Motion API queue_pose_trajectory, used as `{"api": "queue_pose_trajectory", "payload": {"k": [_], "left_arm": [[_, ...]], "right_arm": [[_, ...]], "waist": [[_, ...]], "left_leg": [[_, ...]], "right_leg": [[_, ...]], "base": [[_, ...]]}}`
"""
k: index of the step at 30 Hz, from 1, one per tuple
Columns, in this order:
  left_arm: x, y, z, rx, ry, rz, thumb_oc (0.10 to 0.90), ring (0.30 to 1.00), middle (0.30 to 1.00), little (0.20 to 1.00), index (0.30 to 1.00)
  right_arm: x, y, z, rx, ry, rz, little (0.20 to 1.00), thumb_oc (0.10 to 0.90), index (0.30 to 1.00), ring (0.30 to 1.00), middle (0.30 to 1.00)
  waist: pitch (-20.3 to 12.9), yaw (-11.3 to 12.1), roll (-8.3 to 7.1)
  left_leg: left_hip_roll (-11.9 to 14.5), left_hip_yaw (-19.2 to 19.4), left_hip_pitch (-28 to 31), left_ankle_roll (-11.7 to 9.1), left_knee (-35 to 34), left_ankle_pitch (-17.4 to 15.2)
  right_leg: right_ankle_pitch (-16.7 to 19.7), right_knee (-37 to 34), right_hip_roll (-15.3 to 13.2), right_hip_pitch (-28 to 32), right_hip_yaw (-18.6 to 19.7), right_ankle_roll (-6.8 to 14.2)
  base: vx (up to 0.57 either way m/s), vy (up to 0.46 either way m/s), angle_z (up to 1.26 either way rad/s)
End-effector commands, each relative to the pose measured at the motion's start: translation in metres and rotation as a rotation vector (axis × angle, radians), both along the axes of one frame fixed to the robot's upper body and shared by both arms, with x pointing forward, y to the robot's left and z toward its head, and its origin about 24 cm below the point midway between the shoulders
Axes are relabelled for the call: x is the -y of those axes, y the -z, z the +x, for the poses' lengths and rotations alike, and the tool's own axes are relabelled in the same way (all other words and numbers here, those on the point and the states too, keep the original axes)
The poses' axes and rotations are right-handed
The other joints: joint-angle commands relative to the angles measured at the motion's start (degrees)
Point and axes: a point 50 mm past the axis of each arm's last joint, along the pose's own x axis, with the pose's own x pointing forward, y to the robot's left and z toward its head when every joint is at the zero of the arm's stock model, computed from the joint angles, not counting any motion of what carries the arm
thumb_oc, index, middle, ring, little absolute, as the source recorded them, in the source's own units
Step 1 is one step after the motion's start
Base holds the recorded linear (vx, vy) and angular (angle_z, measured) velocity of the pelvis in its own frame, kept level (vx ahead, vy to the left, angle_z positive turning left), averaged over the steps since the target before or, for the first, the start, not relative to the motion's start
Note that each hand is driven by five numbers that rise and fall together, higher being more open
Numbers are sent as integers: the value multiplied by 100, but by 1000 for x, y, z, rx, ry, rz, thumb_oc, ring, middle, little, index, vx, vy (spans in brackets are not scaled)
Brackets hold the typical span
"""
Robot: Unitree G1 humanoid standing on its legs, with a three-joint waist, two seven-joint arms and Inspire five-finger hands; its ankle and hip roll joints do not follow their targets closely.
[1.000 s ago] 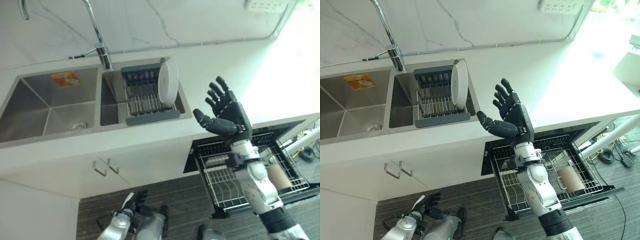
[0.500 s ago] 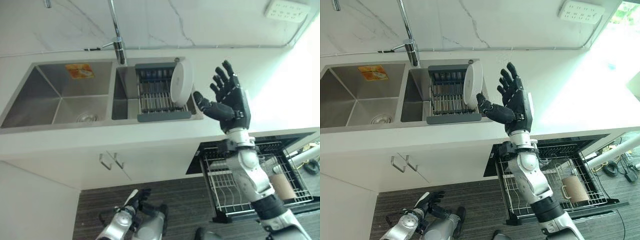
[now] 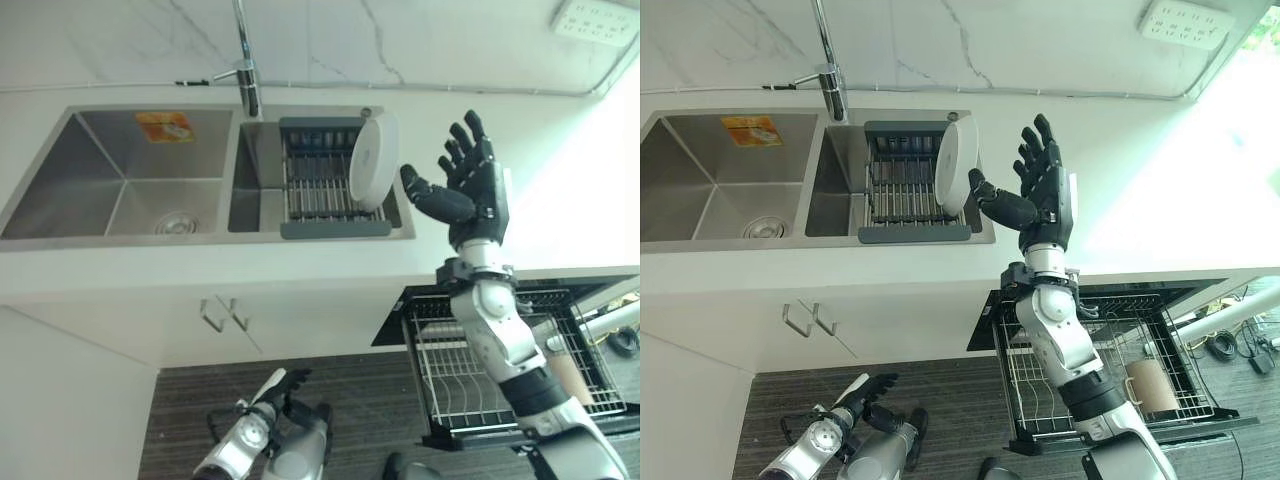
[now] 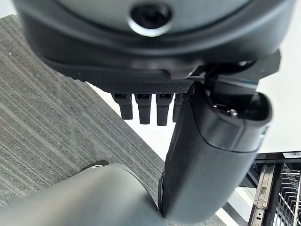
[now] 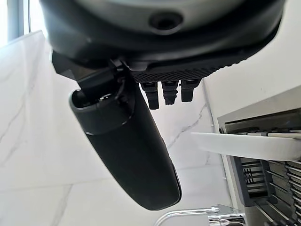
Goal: Place the dishes in the dishwasher.
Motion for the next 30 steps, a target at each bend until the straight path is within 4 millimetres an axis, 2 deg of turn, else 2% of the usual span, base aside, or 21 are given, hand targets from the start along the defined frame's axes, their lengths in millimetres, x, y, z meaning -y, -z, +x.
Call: {"api": "queue_pose_trajectory", "payload": {"k": [1,7,14,22,30], "left_arm": [[-7,30,-60,-209,192,146,800,900,900,900,900],[-11,34,-67,-230,241,191,800,900,900,900,900],[-21,38,-77,-283,273,248,800,900,900,900,900],[-26,38,-78,-291,296,265,800,900,900,900,900],[-27,40,-84,-314,300,258,800,900,900,900,900]], "right_arm": [[10,-64,-2,269,-6,79,900,800,900,900,900],[8,-65,4,246,-4,85,900,800,900,900,900],[20,-62,14,197,58,104,900,800,900,900,900],[34,-67,22,180,102,121,900,800,900,900,900],[39,-68,27,159,98,123,900,800,900,900,900]], "waist": [[-192,154,70],[-155,217,64],[-93,294,43],[-7,333,62],[-6,343,109]], "left_leg": [[406,39,469,-252,-169,-812],[399,-11,443,-252,-169,-795],[398,-43,413,-242,-169,-785],[392,-62,365,-242,-169,-775],[372,-67,365,-251,-169,-772]], "right_leg": [[-18,231,-197,-364,-281,153],[15,231,-239,-378,-332,183],[81,231,-303,-393,-415,244],[113,231,-341,-431,-450,275],[121,231,-379,-440,-457,292]], "base": [[34,3,4],[9,2,2],[23,17,6],[-15,8,5],[0,4,0]]}}
